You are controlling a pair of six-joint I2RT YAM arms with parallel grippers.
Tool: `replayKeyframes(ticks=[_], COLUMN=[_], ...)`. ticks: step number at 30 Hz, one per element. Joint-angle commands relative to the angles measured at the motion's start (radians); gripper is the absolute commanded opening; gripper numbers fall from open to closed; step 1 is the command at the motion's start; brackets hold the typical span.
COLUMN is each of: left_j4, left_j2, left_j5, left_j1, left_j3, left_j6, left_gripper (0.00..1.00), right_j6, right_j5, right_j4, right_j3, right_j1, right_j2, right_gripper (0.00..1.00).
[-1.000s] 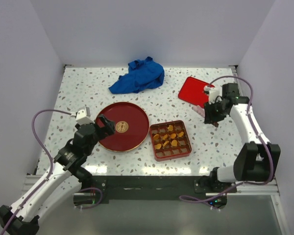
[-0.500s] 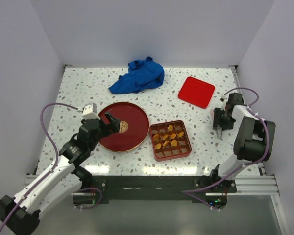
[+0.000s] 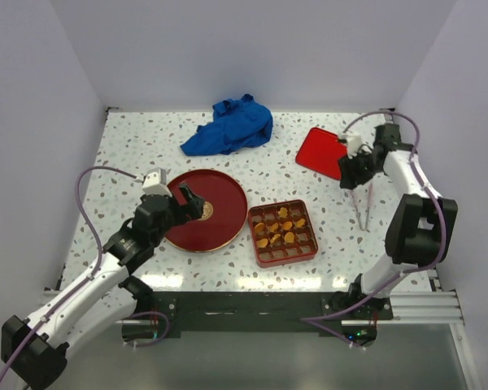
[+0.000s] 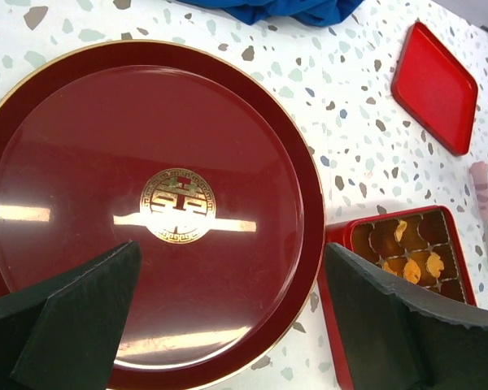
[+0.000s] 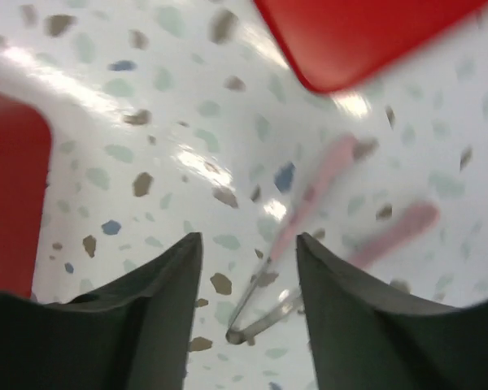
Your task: Pack the cookies
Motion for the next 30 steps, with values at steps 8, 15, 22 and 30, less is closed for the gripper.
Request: replayKeyframes(ticks=[8, 15, 22, 30], left_j4=[0.041, 0.015, 0.020, 0.031], left_j2=[-0.014, -0.037, -0.016, 0.004], left_j5=[0.049, 0.043, 0.052, 0.074], left_j1=[0.013, 0.016, 0.019, 0.022], left_j3=[0.056, 0.053, 0.061, 0.068], left_j6=[0.016, -0.009, -0.004, 0.002], left_gripper=[1.00, 1.00, 1.00, 1.00], right_j6=[-0.290, -0.221, -0.199, -0.188], right_j5=[0.036, 0.124, 0.150, 0.167], right_j4=[-0.111, -0.078, -0.058, -0.053], right_j3=[0.511, 0.600, 0.585, 0.565], right_j1=[0.335, 0.343, 0.345, 0.346], right_j2=[0.415, 0.515, 0.535, 0.561], right_gripper=[0.43, 0.42, 0.41, 0.36])
